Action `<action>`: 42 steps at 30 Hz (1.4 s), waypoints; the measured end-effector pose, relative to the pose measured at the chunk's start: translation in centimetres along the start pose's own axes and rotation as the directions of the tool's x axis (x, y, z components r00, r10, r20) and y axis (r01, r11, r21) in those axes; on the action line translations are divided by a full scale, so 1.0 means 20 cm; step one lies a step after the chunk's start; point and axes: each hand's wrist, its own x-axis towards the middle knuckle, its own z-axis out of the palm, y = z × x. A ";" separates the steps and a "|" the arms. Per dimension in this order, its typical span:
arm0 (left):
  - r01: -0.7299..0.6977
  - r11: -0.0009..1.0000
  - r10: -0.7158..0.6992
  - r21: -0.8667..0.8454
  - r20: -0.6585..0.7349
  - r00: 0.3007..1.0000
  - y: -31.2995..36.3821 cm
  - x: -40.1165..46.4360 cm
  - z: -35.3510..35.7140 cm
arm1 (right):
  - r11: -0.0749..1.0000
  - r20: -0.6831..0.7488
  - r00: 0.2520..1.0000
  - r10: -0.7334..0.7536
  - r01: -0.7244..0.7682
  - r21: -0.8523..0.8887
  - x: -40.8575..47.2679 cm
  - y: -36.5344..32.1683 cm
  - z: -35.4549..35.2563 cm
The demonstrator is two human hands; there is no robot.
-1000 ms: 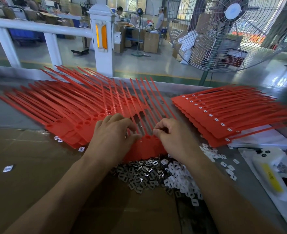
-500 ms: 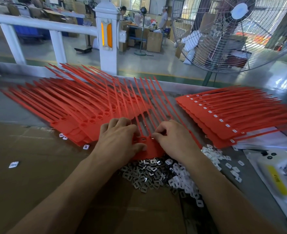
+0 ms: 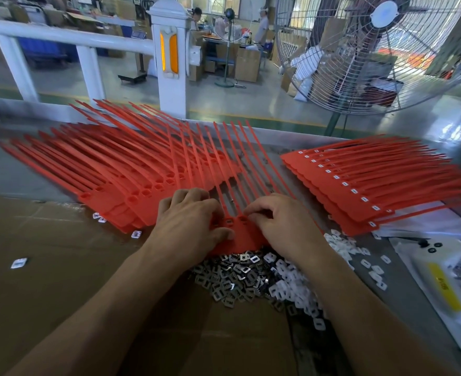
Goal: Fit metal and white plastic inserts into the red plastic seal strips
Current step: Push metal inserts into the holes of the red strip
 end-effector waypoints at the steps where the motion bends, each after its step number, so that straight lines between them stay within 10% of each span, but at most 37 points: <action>1: 0.002 1.000 -0.002 0.000 0.002 1.000 0.00 0.00 0.00 | 1.000 -0.005 1.000 -0.002 0.002 0.002 -0.01 0.00 -0.01; 14: 0.010 1.000 -0.010 0.001 0.018 1.000 0.02 -0.01 -0.03 | 0.980 0.409 0.891 -0.197 0.167 0.108 -0.10 -0.04 -0.16; 42: 0.010 1.000 -0.010 -0.018 0.015 1.000 0.02 -0.01 -0.03 | 0.965 0.241 0.971 -0.010 -0.053 0.257 -0.11 -0.02 -0.18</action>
